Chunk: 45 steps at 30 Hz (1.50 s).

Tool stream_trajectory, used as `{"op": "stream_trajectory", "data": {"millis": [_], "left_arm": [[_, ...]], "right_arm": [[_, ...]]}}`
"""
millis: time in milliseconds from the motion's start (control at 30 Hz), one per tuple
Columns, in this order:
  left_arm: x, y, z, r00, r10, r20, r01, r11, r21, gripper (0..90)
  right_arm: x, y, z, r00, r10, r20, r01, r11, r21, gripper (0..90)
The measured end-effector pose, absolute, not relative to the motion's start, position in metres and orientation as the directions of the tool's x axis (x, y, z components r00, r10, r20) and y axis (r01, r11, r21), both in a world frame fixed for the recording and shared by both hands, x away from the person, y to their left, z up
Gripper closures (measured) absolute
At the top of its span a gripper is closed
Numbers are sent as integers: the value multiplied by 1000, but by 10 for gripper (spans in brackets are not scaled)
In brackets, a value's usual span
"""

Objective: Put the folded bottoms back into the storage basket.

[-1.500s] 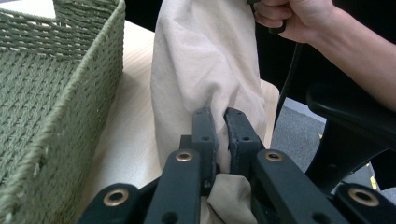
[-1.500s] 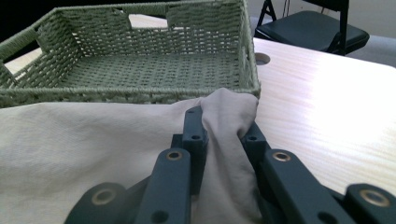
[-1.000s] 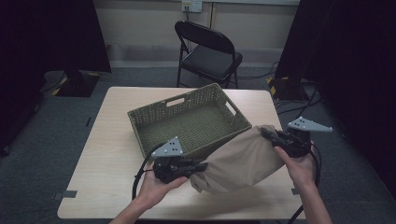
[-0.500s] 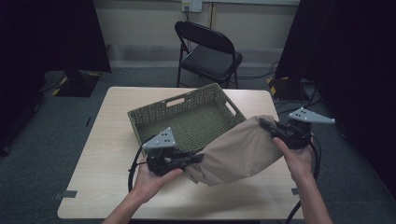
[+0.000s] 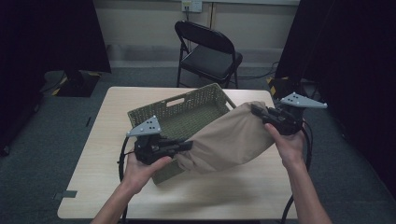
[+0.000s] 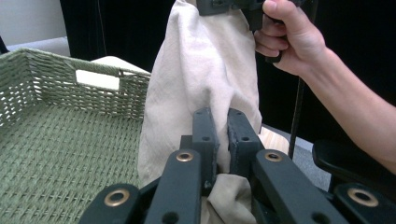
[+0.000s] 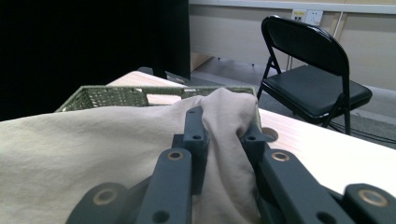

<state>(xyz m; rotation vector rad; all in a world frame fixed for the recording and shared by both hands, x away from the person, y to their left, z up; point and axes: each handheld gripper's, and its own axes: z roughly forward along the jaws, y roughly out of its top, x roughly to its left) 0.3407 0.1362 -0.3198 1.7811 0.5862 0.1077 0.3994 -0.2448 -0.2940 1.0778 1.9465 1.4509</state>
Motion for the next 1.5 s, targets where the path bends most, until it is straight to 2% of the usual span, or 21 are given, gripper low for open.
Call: {"op": "stream_trajectory", "data": {"millis": [533, 1133, 1500], "left_arm": [[349, 156, -295, 863, 458, -212, 300, -129, 945, 840], [345, 175, -276, 857, 479, -192, 255, -69, 965, 840], [348, 201, -276, 819, 537, -202, 260, -33, 965, 841]], "right_arm": [[418, -223, -270, -592, 803, 72, 284, 124, 951, 789], [407, -208, -226, -620, 784, 28, 193, 118, 974, 793], [433, -179, -235, -649, 758, 71, 217, 95, 972, 795]]}}
